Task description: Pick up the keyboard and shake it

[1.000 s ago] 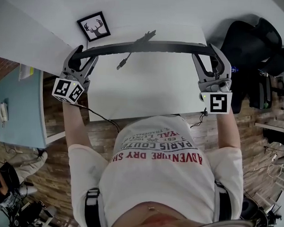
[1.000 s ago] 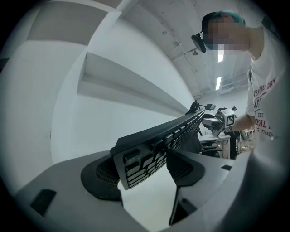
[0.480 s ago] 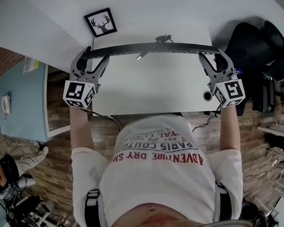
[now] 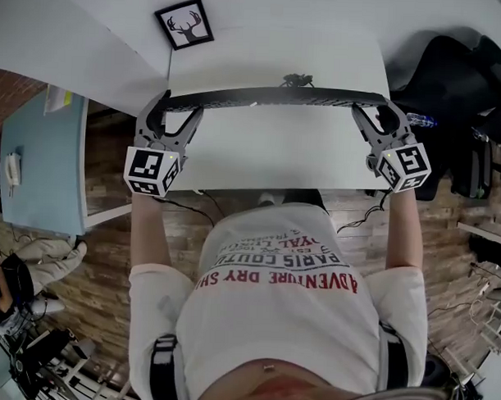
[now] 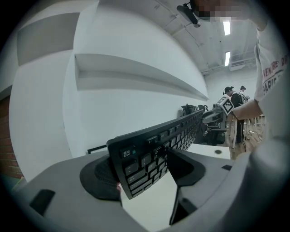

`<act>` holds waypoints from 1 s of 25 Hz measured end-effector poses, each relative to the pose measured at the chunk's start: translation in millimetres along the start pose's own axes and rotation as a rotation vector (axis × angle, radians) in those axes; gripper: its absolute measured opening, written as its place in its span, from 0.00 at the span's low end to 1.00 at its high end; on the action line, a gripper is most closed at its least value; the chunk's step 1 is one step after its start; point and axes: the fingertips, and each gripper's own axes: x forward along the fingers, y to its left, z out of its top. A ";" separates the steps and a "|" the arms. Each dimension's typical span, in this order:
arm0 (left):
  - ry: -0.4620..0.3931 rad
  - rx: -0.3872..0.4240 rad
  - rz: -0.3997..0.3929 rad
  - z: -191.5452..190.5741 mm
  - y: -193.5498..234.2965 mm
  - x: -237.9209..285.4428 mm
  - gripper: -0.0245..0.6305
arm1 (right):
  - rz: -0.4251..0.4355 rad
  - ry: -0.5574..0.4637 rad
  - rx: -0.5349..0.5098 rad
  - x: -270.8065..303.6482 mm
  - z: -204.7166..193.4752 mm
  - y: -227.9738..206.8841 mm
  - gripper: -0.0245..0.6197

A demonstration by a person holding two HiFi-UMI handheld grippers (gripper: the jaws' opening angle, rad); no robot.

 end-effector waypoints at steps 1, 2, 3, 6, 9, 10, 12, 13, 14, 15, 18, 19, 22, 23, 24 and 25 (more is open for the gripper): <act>0.003 0.001 0.001 -1.1 -2.5 -1.4 0.51 | 0.001 0.004 0.002 -2.2 -2.8 1.2 0.39; 0.006 0.003 0.001 -1.9 -5.1 -2.7 0.51 | 0.001 0.008 0.003 -4.9 -5.3 2.5 0.39; 0.009 0.005 0.000 -2.4 -7.3 -3.9 0.51 | 0.001 0.011 0.002 -7.6 -7.6 3.6 0.39; 0.010 0.013 -0.004 -3.4 -9.1 -4.5 0.51 | -0.005 0.018 0.004 -10.5 -12.7 6.0 0.38; 0.008 0.019 -0.008 -3.1 -9.6 -2.9 0.51 | -0.015 0.019 0.005 -12.2 -14.5 6.1 0.38; 0.005 0.021 -0.009 -2.2 -10.4 -2.3 0.52 | -0.018 0.019 0.003 -13.4 -14.2 5.5 0.38; -0.002 0.023 -0.011 0.3 -12.2 -1.2 0.52 | -0.020 0.020 0.000 -15.8 -12.2 4.1 0.38; -0.005 0.023 -0.012 1.6 -13.2 -0.7 0.52 | -0.021 0.020 -0.002 -17.0 -10.7 3.2 0.38; -0.007 0.022 -0.013 2.8 -14.1 -0.4 0.52 | -0.022 0.019 -0.004 -18.3 -9.4 2.0 0.38; -0.009 0.021 -0.013 4.1 -15.1 -0.5 0.52 | -0.024 0.017 -0.006 -19.6 -8.3 0.8 0.38; -0.015 0.024 -0.011 6.6 -17.1 -1.1 0.52 | -0.027 0.017 -0.008 -22.2 -6.7 -0.6 0.38; -0.015 0.025 -0.011 6.4 -16.9 -1.1 0.52 | -0.027 0.019 -0.008 -21.8 -7.1 -0.5 0.38; -0.013 0.028 -0.010 4.2 -15.1 0.3 0.52 | -0.027 0.026 -0.005 -19.4 -9.3 -0.3 0.38; -0.015 0.030 -0.010 4.3 -15.3 0.9 0.52 | -0.029 0.027 -0.004 -19.4 -10.0 -0.6 0.38; -0.016 0.034 -0.010 5.0 -16.2 1.1 0.52 | -0.030 0.028 -0.003 -20.2 -10.5 -1.0 0.38; -0.017 0.037 -0.010 6.0 -17.6 0.7 0.52 | -0.031 0.029 -0.001 -21.7 -10.8 -1.2 0.38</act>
